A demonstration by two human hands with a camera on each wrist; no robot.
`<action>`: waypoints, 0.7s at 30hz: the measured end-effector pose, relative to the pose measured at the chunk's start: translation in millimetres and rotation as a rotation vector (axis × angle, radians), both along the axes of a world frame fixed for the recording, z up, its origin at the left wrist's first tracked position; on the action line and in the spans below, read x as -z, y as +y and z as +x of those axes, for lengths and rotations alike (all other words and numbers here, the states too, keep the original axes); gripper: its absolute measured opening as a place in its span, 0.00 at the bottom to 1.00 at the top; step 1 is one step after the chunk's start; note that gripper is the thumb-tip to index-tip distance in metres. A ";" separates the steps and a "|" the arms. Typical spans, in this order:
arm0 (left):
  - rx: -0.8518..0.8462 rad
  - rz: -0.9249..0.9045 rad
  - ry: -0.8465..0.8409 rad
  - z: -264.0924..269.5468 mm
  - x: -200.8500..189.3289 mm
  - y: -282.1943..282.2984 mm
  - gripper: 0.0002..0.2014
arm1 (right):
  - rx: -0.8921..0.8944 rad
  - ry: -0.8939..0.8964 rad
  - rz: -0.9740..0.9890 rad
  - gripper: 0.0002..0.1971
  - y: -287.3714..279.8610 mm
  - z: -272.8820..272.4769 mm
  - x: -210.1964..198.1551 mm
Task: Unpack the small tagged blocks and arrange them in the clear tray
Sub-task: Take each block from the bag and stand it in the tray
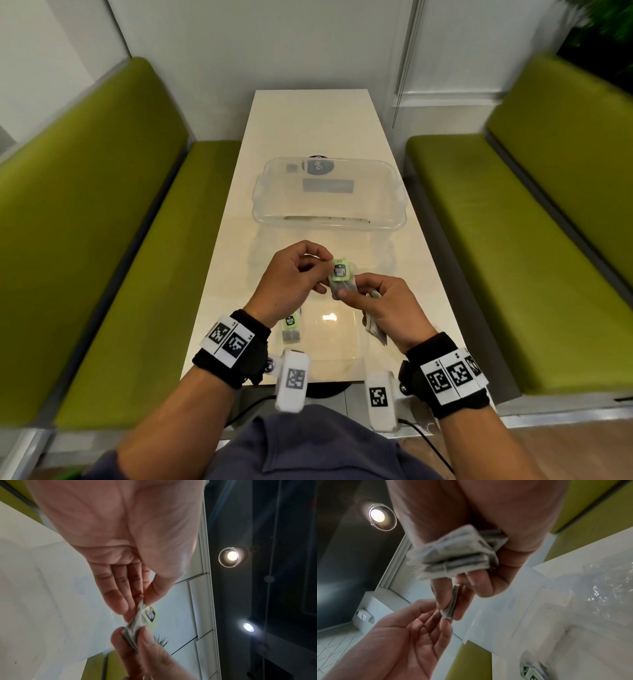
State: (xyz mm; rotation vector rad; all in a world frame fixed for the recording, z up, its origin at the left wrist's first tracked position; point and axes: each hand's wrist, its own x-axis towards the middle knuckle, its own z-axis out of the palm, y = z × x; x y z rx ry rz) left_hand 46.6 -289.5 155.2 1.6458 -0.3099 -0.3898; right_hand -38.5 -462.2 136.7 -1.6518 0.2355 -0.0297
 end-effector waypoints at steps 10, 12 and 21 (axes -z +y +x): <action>0.040 0.083 -0.116 1.2 -3.8 1.8 0.07 | 0.055 -0.096 -0.064 0.06 4.1 5.2 -2.0; 0.125 0.150 -0.177 3.2 -7.6 5.5 0.11 | 0.050 -0.089 -0.089 0.05 2.5 5.5 -0.3; 0.270 0.366 -0.310 15.8 -15.5 8.9 0.08 | 0.007 -0.068 -0.066 0.08 3.3 3.4 -4.4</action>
